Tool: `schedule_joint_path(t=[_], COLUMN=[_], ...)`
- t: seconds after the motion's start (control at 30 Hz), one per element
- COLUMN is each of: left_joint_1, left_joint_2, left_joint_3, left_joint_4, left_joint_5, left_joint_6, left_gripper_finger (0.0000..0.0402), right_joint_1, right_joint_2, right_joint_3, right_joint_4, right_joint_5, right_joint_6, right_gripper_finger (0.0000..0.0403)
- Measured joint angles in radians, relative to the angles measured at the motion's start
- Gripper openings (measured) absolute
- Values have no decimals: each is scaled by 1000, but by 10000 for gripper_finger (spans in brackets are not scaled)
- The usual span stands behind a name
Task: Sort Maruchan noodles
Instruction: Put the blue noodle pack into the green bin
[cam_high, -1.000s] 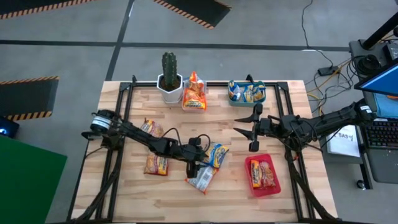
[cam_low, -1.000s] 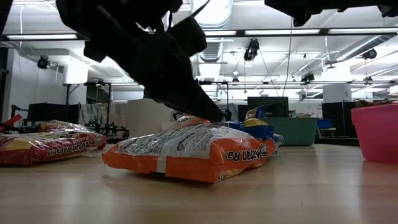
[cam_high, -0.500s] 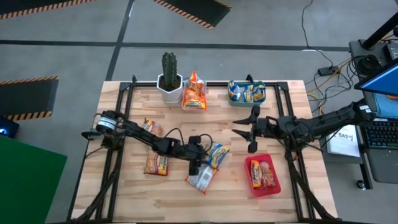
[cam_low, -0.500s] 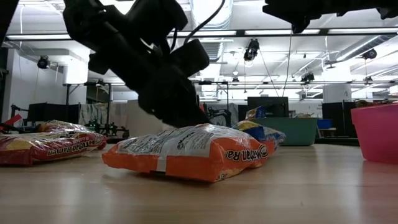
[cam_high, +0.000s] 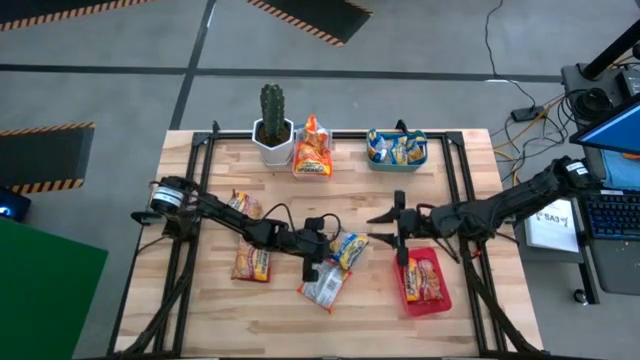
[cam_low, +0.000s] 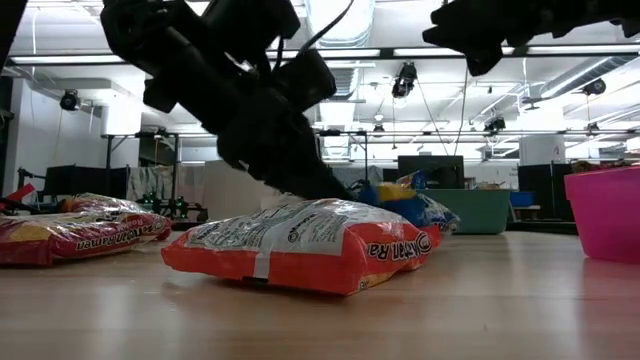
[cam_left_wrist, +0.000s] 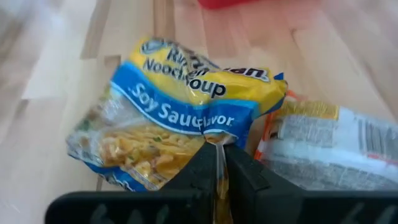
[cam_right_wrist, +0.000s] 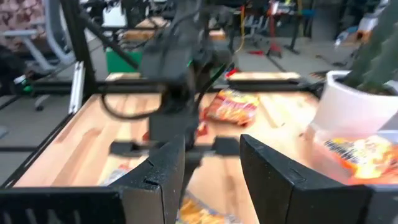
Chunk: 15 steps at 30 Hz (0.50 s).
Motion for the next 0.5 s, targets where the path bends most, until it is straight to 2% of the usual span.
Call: schedule_joint_path(t=[0.27, 0.5], left_joint_1=[7, 28], left_joint_2=[-24, -35], left_joint_3=[0, 0], left_joint_4=[84, 106], left_joint_5=[-6, -9], left_joint_6=[-31, -85], left_gripper_finger=[2, 1], right_joint_1=[43, 48], right_joint_2=[89, 138], right_joint_3=[14, 133], right_joint_4=[-22, -297], right_joint_5=[3, 28], right_joint_6=[60, 88], right_gripper_finger=[144, 154])
